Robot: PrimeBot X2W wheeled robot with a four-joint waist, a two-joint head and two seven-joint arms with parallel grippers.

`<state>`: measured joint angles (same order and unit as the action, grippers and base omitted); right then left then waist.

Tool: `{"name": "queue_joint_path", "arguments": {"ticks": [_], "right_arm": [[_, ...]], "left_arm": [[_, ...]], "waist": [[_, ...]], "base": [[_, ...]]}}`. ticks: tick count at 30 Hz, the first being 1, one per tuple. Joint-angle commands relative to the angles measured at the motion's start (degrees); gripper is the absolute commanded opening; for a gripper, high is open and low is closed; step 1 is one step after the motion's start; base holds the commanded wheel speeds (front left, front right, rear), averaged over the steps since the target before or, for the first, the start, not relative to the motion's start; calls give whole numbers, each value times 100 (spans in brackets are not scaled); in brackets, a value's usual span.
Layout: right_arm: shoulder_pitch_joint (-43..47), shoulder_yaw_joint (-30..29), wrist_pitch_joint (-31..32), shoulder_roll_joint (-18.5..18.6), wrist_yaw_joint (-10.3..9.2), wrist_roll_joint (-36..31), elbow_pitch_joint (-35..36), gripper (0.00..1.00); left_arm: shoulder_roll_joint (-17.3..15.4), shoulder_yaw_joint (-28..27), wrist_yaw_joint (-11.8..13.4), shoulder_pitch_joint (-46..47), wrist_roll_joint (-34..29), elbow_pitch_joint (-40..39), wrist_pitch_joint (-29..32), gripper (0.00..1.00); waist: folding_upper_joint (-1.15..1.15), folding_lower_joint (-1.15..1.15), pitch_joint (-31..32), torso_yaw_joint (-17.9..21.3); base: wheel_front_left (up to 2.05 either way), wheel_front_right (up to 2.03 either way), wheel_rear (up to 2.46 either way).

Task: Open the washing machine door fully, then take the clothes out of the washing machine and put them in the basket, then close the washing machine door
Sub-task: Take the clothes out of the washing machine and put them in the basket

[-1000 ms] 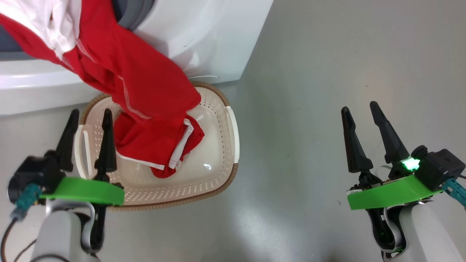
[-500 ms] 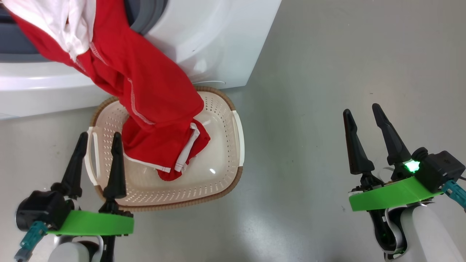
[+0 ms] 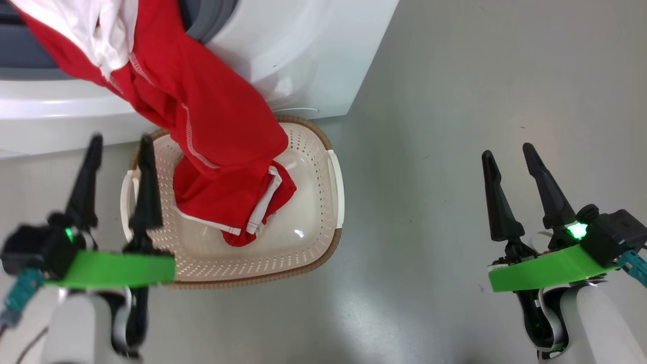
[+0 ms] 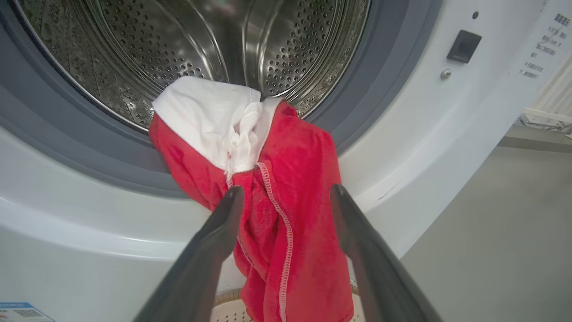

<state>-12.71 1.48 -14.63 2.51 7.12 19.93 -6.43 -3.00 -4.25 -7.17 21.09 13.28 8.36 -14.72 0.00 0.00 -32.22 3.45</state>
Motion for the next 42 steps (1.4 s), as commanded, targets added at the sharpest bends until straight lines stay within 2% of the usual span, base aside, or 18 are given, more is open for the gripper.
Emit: {"name": "queue_joint_path", "arguments": {"ticks": [1,9,26,38,39,40,41,42], "right_arm": [[154,102,-37,37,36,-77,119,100],[113,168,-37,37,36,-225,106,100],[-51,401,-37,37,36,-231,161,100],[-112,463,-37,37,36,-128,199,100],[-122,470,-37,37,36,-116,196,100],[-126,476,-37,37,36,-112,193,100],[-128,474,-37,37,36,-105,193,100],[-129,467,-37,37,36,-99,196,100]], "left_arm": [[-148,-196,-32,63,19,-69,-28,100],[-357,-414,-32,1136,-122,663,-28,100],[-914,-524,-10,3206,-586,3316,-28,100],[-1225,-428,180,4115,-928,4319,-28,100],[-1266,-417,186,4234,-940,4529,-28,83],[-1282,-413,182,4277,-940,4574,-28,40],[-1295,-403,174,4305,-944,4598,-28,4],[-1302,-392,165,4323,-945,4605,-28,0]], "waist": [[0,0,-9,-10],[0,0,-70,74],[0,0,-435,492],[0,0,-580,716],[0,0,-585,737],[0,0,-585,747],[0,0,-583,754],[0,0,-581,753]], "base": [[0,0,0],[0,0,0],[0,0,0],[0,0,0],[0,0,0],[0,0,0],[0,0,0],[0,0,0]]}}
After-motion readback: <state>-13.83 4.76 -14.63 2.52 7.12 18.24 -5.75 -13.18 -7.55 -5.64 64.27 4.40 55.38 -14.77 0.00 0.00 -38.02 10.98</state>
